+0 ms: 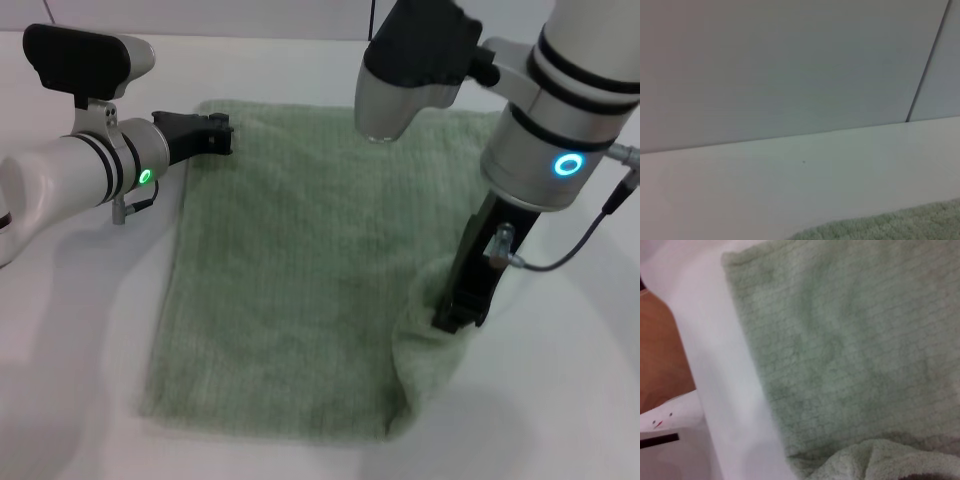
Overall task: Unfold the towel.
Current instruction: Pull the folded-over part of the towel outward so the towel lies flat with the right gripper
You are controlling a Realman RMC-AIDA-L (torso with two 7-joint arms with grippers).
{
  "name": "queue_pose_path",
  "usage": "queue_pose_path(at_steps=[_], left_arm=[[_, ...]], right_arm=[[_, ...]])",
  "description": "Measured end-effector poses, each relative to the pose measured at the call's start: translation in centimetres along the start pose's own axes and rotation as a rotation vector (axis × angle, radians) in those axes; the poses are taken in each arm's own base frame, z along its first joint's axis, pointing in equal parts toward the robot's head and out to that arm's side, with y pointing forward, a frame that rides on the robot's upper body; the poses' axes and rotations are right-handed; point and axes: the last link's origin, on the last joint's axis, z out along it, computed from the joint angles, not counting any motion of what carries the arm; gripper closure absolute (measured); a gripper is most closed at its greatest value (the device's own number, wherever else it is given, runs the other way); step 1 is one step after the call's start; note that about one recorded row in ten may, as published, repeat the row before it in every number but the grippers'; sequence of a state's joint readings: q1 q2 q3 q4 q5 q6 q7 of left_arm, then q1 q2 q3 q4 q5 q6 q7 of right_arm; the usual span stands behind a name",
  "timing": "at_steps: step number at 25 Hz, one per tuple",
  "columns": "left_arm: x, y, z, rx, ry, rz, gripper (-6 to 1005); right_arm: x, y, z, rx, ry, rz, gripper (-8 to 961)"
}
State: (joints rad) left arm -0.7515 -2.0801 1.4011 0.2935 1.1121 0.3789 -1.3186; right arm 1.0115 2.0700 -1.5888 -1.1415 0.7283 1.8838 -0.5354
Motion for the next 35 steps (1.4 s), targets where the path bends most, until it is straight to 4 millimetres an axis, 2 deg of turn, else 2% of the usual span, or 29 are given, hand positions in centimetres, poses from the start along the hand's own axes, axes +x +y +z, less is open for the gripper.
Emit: queue_pose_path(at_steps=[9,24,33,35], left_arm=[[0.1,0.0,0.0,0.001,0.002,0.004,934],[0.1,-0.1,0.0,0.003,0.004,0.002,931],[0.1,-0.1,0.0,0.003,0.005,0.003,929],[0.2,-0.1,0.0,0.004,0.006,0.002,929]], right_arm=[[-0.3,1.2,1.2,-0.040,0.063,-0.050,925],[0.2,1.2,2.6,-0.031,0.177,-0.054,919],[0.0,1.1,2.6,-0.030,0.216,-0.048,896],[0.0,1.1,2.6,-0.024,0.232,-0.055,765]])
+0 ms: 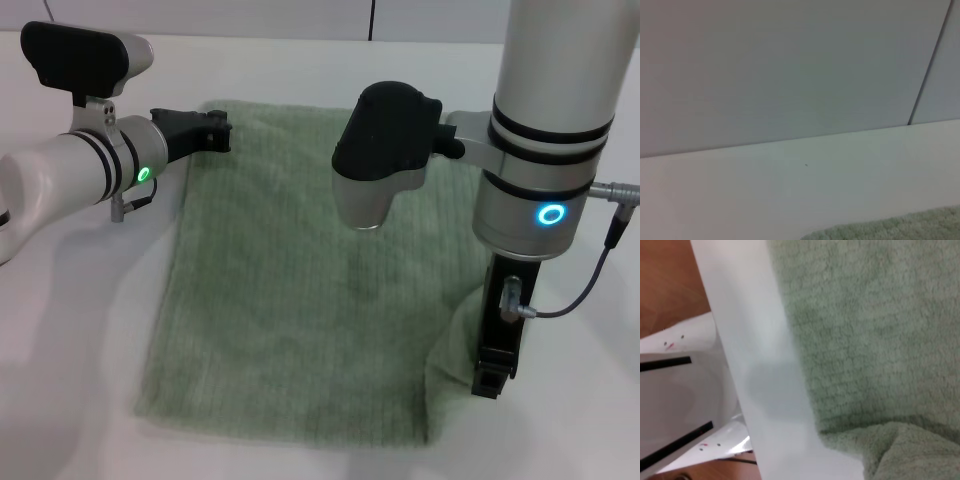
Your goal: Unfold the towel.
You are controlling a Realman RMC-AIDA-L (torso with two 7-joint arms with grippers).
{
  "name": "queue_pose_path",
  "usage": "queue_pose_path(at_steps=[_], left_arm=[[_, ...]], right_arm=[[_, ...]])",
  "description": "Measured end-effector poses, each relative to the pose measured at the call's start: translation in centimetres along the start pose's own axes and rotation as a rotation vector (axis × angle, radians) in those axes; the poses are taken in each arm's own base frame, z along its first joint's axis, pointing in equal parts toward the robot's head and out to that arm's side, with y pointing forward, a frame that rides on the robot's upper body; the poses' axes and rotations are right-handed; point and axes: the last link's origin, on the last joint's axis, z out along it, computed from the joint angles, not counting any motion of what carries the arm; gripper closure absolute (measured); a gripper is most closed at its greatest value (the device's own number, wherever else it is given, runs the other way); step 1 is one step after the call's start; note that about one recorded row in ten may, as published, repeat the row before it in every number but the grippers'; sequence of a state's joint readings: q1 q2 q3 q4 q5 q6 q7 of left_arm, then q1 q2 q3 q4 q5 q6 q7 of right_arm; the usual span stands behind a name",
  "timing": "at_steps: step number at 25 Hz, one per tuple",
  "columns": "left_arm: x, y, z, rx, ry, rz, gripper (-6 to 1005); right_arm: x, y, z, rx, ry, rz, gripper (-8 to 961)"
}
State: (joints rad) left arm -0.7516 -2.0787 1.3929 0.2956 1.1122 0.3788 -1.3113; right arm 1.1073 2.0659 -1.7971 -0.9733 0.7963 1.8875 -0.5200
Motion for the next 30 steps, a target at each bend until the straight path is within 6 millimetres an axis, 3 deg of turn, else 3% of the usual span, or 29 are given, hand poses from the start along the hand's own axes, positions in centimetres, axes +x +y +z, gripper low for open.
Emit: queue_pose_path(at_steps=[1,16,19,24,30], left_arm=[[0.0,0.0,0.0,0.000,0.000,0.000,929],[0.2,0.0,0.0,-0.001,0.005,0.001,926],[0.2,0.0,0.0,-0.001,0.005,0.000,926],[0.3,0.1,0.0,-0.002,0.007,0.000,925],[0.5,-0.1,0.0,0.002,0.013,0.001,924]], right_arm=[[0.0,0.0,0.0,0.006,0.007,-0.003,700],[-1.1,-1.6,-3.6,0.182,0.019,-0.022,649],[-1.7,-2.4,-5.3,0.272,-0.063,-0.031,649],[-2.9,-4.0,-6.2,0.389,-0.243,-0.032,649],[-3.5,-5.1,-6.2,0.459,-0.388,-0.039,649]])
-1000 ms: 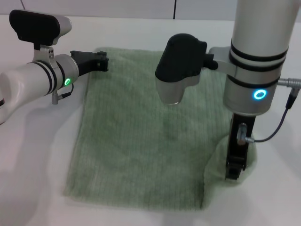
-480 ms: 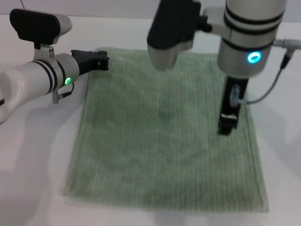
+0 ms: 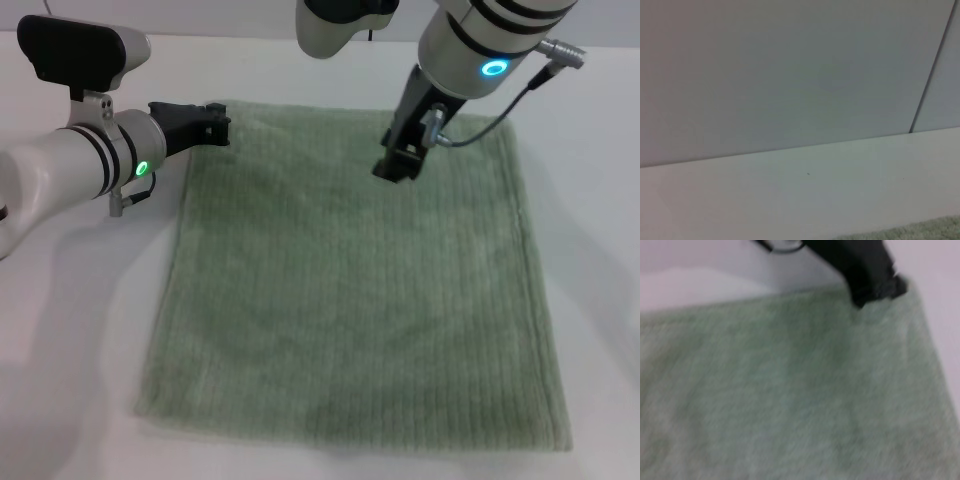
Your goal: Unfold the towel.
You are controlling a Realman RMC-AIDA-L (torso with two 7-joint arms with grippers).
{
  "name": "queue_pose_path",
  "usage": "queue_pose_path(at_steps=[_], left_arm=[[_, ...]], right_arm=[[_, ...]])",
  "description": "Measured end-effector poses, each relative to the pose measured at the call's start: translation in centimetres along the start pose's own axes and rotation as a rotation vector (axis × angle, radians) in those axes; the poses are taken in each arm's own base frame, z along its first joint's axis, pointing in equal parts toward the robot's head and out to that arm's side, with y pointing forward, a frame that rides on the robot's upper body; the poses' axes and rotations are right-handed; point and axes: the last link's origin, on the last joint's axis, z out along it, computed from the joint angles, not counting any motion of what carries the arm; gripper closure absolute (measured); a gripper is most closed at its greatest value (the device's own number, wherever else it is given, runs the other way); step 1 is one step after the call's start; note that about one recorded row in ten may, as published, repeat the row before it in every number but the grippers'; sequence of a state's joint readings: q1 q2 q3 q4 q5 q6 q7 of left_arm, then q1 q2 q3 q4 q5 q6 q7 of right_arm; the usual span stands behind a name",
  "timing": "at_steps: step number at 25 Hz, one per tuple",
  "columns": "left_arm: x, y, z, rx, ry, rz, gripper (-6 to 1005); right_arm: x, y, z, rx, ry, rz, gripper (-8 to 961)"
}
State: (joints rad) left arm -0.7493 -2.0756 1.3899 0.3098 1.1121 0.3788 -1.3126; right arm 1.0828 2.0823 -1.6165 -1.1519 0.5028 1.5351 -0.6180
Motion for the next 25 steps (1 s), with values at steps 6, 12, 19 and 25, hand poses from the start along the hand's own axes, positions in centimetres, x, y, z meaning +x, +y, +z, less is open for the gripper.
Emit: queue_pose_path(at_steps=[6,12,19,25], left_arm=[[0.1,-0.1,0.0,0.003,0.004,-0.006,923],[0.1,-0.2,0.0,0.007,0.005,-0.006,921],[0.1,-0.6,-0.2,0.016,0.009,-0.017,920],[0.1,-0.7,-0.2,0.018,0.009,-0.023,919]], right_arm=[[-0.2,-1.4,0.8,0.088,-0.166,0.037,649],[-0.3,-3.1,1.2,0.184,-0.373,0.093,649],[-0.2,-3.6,2.8,0.356,-0.611,0.092,650],[0.0,-1.5,3.6,0.611,-0.842,0.050,650]])
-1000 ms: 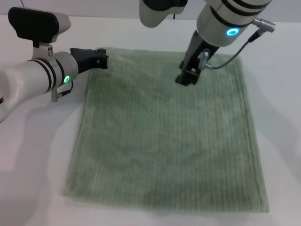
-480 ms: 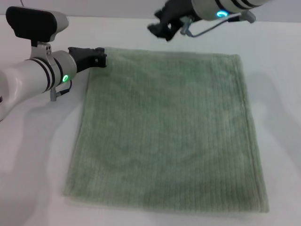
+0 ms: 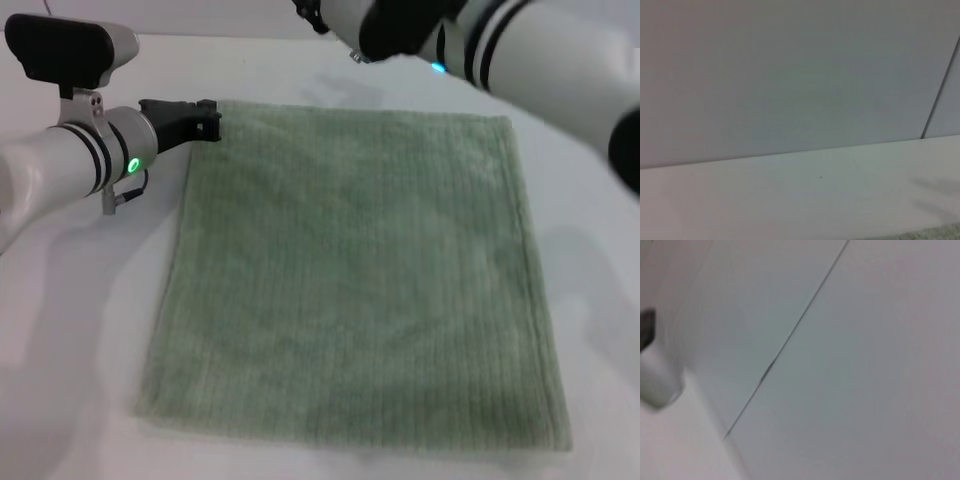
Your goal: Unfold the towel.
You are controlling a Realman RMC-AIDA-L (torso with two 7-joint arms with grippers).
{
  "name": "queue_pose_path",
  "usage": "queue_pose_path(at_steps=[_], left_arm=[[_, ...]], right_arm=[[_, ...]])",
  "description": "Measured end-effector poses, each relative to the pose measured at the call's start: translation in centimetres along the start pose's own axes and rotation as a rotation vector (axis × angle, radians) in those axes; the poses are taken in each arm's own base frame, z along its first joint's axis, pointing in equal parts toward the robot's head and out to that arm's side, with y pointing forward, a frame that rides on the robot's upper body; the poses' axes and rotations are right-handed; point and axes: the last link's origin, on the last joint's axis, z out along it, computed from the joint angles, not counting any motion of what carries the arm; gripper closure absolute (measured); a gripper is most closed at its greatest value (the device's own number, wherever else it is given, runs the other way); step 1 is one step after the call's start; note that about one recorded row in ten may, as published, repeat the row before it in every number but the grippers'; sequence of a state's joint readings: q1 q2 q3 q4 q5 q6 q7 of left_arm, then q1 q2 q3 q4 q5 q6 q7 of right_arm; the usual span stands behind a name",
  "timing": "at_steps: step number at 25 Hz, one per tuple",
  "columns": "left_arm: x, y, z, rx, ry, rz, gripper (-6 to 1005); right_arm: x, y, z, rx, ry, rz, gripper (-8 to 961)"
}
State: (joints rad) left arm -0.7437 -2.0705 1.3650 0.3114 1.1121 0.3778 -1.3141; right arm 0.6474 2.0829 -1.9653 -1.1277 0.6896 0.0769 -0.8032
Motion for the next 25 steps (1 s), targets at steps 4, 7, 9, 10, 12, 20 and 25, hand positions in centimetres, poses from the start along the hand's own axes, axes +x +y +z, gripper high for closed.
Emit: queue_pose_path(at_steps=[4,7,9,10,12,20,25], left_arm=[[-0.1,-0.3,-0.2,0.007,0.008,-0.026,918],[0.0,-0.5,-0.5,-0.006,0.030,-0.055,918],[0.2,-1.0,-0.9,-0.021,0.058,-0.088,918],[0.2,-1.2,-1.1,-0.025,0.072,-0.102,917],[0.2,-1.9,-1.8,-0.026,0.107,-0.133,917],[0.4,-4.6,-4.7,-0.021,0.255,-0.186,686],[0.4,-6.2,-6.9,-0.013,0.398,-0.188,579]], right_arm=[[0.8,0.3,-1.1,0.146,-0.122,0.030,650],[2.1,-0.1,-2.1,0.258,-0.193,0.089,650],[3.3,-0.4,-2.6,0.304,-0.212,0.124,650],[3.9,-0.5,-2.8,0.319,-0.211,0.139,650],[5.2,-0.7,-3.2,0.341,-0.201,0.169,650],[9.9,-2.2,-6.9,0.499,-0.230,0.331,650],[12.2,-2.6,-8.9,0.560,-0.243,0.413,567]])
